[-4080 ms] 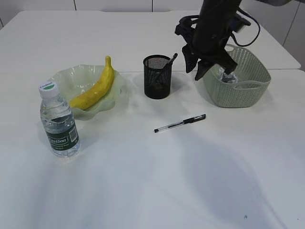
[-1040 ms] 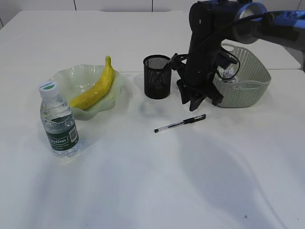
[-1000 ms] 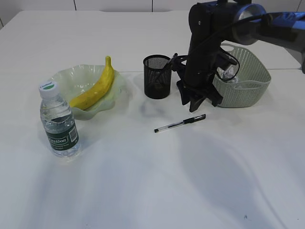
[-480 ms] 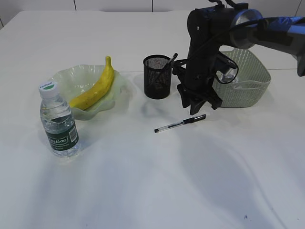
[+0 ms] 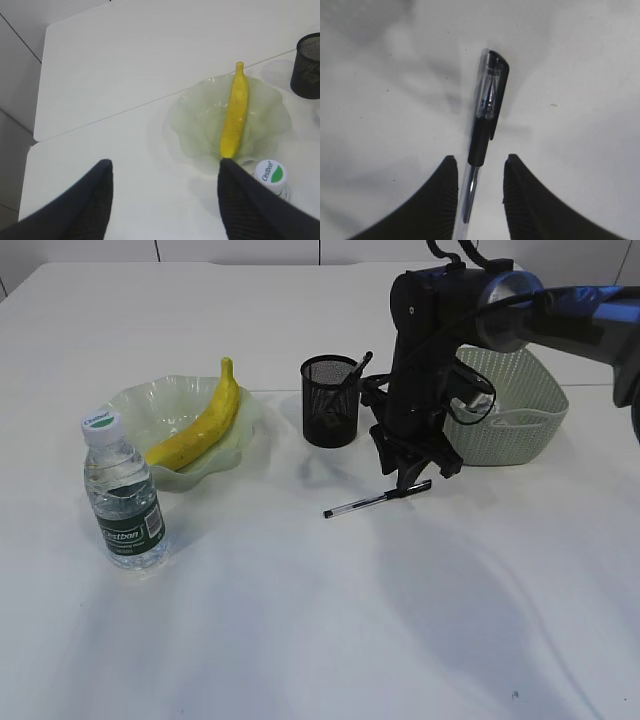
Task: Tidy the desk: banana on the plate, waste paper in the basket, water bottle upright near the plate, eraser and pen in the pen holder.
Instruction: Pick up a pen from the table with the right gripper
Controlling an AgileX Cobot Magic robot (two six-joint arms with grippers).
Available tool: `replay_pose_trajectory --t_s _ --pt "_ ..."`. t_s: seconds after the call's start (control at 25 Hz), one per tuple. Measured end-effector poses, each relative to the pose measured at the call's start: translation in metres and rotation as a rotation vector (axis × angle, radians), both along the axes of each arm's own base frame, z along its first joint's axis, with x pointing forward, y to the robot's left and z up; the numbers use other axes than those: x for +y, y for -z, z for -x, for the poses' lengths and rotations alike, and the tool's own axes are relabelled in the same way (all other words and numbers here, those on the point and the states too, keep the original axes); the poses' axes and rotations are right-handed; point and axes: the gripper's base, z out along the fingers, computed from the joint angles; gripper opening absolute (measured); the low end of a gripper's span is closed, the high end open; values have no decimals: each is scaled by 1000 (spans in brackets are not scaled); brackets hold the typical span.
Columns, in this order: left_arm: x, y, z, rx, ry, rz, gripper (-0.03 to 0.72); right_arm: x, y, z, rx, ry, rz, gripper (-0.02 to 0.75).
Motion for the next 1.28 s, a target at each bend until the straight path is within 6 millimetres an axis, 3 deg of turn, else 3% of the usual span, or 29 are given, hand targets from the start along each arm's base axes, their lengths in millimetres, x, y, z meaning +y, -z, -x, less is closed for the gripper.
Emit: replay_pose_trajectory --t_s 0.8,1.28 --pt "1 2 1 23 -8 -4 465 2 24 -1 48 4 2 235" --pt "1 2 1 23 -8 -4 465 1 24 -1 46 10 7 236"
